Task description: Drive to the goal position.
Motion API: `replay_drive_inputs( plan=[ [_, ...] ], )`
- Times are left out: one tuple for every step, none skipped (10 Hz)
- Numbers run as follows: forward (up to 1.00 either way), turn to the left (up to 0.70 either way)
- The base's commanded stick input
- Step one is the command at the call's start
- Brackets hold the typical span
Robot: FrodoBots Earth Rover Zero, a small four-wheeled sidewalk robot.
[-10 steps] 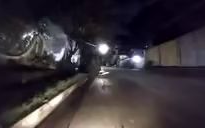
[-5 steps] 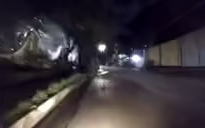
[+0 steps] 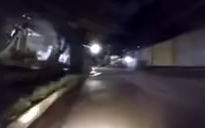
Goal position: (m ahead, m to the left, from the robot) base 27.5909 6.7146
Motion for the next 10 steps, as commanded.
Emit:
replay_drive_inputs(
  plan=[
    [0.50,-0.50],
    [0.50,0.00],
    [0.50,0.00],
    [0.50,0.00],
    [0.50,0.00],
    [0.50,0.00],
    [0.50,0.00],
    [0.50,0.00],
    [0.50,0.00],
    [0.50,0.00]
  ],
)
